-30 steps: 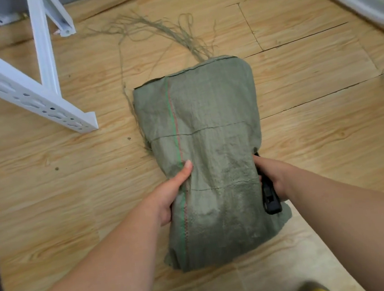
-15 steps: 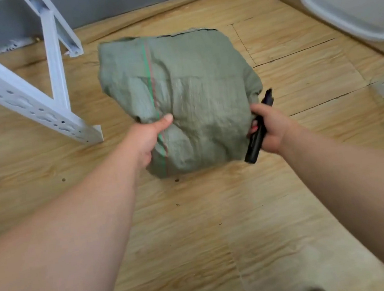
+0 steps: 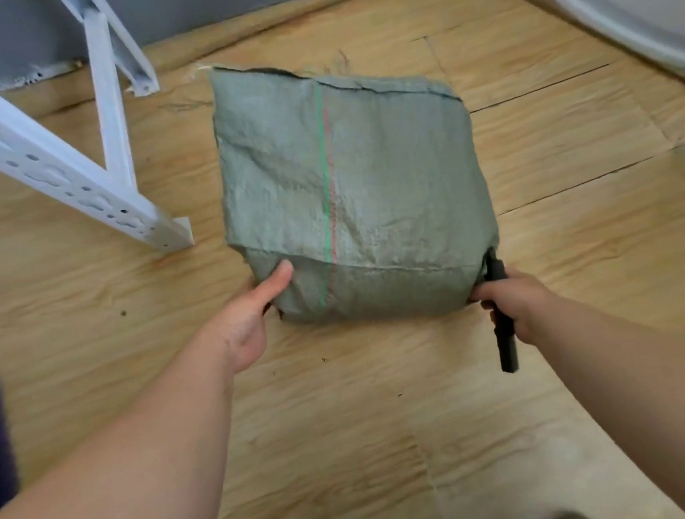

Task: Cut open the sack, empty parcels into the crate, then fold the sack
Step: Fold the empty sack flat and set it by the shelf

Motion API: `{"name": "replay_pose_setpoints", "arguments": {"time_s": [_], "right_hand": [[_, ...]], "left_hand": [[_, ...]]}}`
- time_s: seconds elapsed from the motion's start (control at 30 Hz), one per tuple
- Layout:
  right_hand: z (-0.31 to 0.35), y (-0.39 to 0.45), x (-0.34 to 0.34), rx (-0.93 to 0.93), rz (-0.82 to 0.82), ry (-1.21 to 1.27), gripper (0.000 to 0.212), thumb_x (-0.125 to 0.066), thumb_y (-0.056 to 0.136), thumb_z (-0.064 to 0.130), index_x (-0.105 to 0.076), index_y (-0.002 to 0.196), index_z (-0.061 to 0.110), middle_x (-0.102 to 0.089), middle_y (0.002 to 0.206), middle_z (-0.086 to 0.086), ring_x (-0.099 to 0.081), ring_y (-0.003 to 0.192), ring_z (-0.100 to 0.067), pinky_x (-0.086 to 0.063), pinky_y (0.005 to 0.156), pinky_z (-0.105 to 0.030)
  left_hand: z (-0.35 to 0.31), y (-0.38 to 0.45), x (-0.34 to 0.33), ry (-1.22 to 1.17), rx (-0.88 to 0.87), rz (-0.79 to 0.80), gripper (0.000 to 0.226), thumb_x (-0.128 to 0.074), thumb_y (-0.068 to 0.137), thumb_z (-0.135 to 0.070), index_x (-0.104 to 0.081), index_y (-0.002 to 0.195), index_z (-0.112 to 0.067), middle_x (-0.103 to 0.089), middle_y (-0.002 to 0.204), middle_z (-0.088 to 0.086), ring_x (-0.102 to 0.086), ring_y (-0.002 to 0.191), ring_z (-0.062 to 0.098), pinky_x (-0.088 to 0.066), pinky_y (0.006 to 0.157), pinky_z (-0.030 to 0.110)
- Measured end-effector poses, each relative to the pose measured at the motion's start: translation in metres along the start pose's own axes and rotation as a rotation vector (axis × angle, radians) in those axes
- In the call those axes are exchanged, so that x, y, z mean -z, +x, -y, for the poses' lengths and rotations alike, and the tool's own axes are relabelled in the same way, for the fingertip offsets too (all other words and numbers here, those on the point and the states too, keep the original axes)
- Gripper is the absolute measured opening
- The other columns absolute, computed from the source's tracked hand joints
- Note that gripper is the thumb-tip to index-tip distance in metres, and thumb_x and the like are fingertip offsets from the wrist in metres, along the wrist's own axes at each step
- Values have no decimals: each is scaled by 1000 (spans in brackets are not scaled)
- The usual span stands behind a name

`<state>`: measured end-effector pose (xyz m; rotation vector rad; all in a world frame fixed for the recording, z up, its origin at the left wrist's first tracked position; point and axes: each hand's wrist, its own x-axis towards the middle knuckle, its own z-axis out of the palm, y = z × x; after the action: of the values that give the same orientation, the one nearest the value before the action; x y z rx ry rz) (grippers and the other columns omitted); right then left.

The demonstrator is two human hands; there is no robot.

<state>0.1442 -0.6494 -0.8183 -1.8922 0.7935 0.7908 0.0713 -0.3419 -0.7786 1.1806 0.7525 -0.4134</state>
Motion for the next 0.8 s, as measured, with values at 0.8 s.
{"name": "replay_pose_setpoints", "arguments": {"time_s": [0.8], "right_hand": [[7,-33,-50,743,-48,-924,54,-56,90,19,-43,138,38,-39,147,9,-56,119,-21,-51,89,-39]], "left_hand": [[37,-20,-21,1071,-530,-842,50,-65,83,-24,-49,130,-19,-43,139,7,-40,130,27,-33,108,42]]}}
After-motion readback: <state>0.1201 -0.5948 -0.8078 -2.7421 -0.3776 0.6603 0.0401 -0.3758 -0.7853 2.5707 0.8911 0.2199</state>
